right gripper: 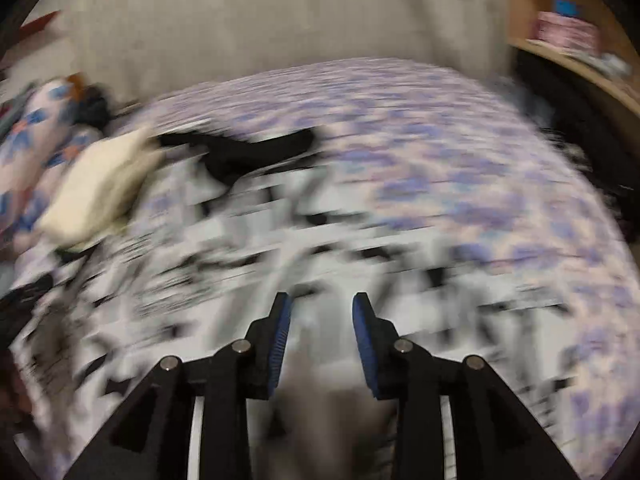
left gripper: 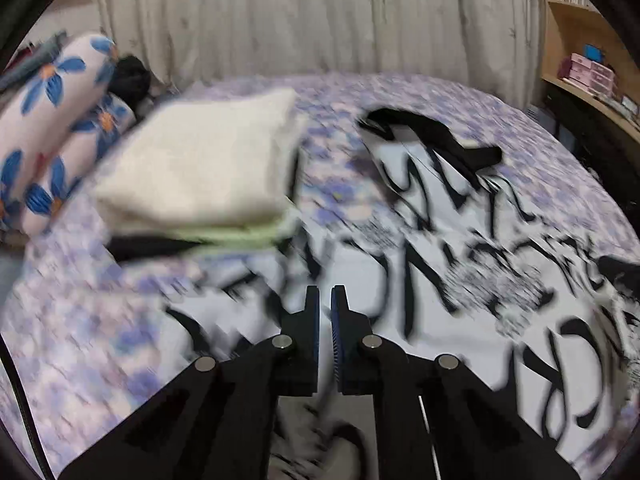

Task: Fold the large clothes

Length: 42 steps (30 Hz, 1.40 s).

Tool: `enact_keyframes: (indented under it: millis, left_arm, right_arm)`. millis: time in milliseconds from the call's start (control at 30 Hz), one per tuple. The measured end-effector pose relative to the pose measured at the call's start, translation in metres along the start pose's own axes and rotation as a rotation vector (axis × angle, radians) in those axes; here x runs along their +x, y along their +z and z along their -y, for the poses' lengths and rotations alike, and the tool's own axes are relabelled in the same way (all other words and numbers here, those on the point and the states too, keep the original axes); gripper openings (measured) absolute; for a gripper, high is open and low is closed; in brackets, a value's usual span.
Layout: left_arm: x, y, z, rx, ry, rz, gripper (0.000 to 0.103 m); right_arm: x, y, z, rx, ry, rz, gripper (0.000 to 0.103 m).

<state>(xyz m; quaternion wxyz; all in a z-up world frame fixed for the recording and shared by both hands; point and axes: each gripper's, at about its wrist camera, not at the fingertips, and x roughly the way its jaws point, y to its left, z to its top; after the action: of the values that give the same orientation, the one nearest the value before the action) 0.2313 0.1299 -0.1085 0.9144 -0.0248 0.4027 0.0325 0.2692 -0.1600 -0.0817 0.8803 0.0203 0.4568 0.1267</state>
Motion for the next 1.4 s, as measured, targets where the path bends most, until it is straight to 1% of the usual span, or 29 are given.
enact_keyframes:
  millis: [33,67,133,200,233,267,300,367,433,467,500,533,600,700,733,800,900,933,967,1000,1033,1067,1200,1267,1300,1367,1400]
  left_arm:
    - [0.006,-0.005,0.006,-0.007,-0.019,-0.028,0.005]
    - [0.010,-0.008,0.008,-0.001,-0.022,-0.043,0.005]
    - [0.025,-0.013,0.015,0.029,0.011,-0.069,0.005]
    - [0.039,-0.015,0.016,0.039,0.055,-0.078,0.005]
    - [0.047,-0.014,0.012,0.040,0.086,-0.082,0.005]
    - [0.058,-0.012,0.004,0.035,0.116,-0.091,0.005]
    - [0.064,-0.011,-0.006,0.026,0.124,-0.094,0.005]
    - [0.070,-0.009,-0.028,-0.007,0.111,-0.096,0.004]
    - [0.071,-0.008,-0.046,-0.046,0.067,-0.102,0.003]
    - [0.071,-0.008,-0.051,-0.052,0.062,-0.100,0.003]
    - [0.071,-0.007,-0.055,-0.057,0.057,-0.100,0.003]
    - [0.073,-0.008,-0.059,-0.073,0.036,-0.108,0.003]
    - [0.076,-0.007,-0.061,-0.079,0.034,-0.118,0.003]
    - [0.072,-0.005,-0.055,-0.051,0.060,-0.125,0.003]
    - [0.069,-0.004,-0.053,-0.045,0.067,-0.128,0.003]
    - [0.057,-0.004,-0.050,-0.044,0.075,-0.120,0.004]
    - [0.031,-0.009,-0.046,-0.052,0.073,-0.096,0.017]
    - [0.020,-0.013,-0.044,-0.060,0.078,-0.089,0.023]
    - [0.011,-0.017,-0.042,-0.069,0.077,-0.087,0.027]
    - [0.004,-0.021,-0.041,-0.080,0.069,-0.088,0.030]
    - [-0.003,-0.025,-0.040,-0.087,0.060,-0.093,0.034]
    - [-0.011,-0.031,-0.037,-0.093,0.050,-0.098,0.035]
    - [-0.038,-0.057,-0.024,-0.107,0.040,-0.107,0.035]
    - [-0.045,-0.071,-0.019,-0.113,0.026,-0.124,0.035]
    - [-0.047,-0.079,-0.017,-0.112,0.035,-0.132,0.035]
    - [-0.047,-0.093,-0.014,-0.098,0.083,-0.143,0.035]
    - [-0.045,-0.101,-0.016,-0.093,0.131,-0.154,0.035]
  right_arm:
    - [0.005,-0.004,-0.011,-0.014,0.036,-0.021,0.032]
    - [0.013,-0.010,-0.023,-0.039,0.063,-0.044,0.032]
    - [0.027,-0.016,-0.037,-0.092,0.037,-0.065,0.032]
    - [0.036,-0.018,-0.030,-0.111,-0.013,-0.050,0.032]
    - [0.038,-0.017,-0.019,-0.105,-0.042,-0.035,0.029]
    - [0.039,-0.016,-0.004,-0.084,-0.088,-0.027,0.029]
    - [0.041,-0.014,0.018,-0.048,-0.148,-0.028,0.029]
    - [0.041,-0.015,0.068,0.043,-0.241,-0.039,0.029]
    - [0.038,-0.019,0.116,0.118,-0.329,-0.050,0.029]
    - [0.034,-0.022,0.139,0.162,-0.326,-0.053,0.021]
    - [0.028,-0.025,0.160,0.217,-0.283,-0.052,0.005]
    - [0.022,-0.026,0.176,0.266,-0.233,-0.048,0.000]
    - [0.013,-0.025,0.183,0.265,-0.284,-0.031,0.000]
    - [0.007,-0.024,0.181,0.283,-0.268,-0.038,0.000]
    - [0.004,-0.025,0.178,0.288,-0.262,-0.043,0.003]
    - [-0.004,-0.029,0.170,0.285,-0.242,-0.046,0.003]
    - [-0.022,-0.040,0.144,0.259,-0.190,-0.028,0.005]
    - [-0.026,-0.044,0.135,0.250,-0.170,-0.026,0.011]
    - [-0.030,-0.047,0.126,0.243,-0.150,-0.025,0.022]
    - [-0.033,-0.051,0.116,0.235,-0.128,-0.023,0.030]
    - [-0.037,-0.055,0.106,0.224,-0.105,-0.021,0.042]
    - [-0.039,-0.060,0.096,0.208,-0.084,-0.023,0.045]
    - [-0.048,-0.076,0.055,0.143,-0.009,-0.030,0.045]
    - [-0.050,-0.084,0.037,0.103,-0.004,-0.025,0.045]
    - [-0.051,-0.088,0.031,0.084,-0.010,-0.027,0.045]
    - [-0.048,-0.098,0.023,0.033,-0.050,-0.034,0.045]
    - [-0.045,-0.103,0.023,0.018,-0.080,-0.046,0.045]
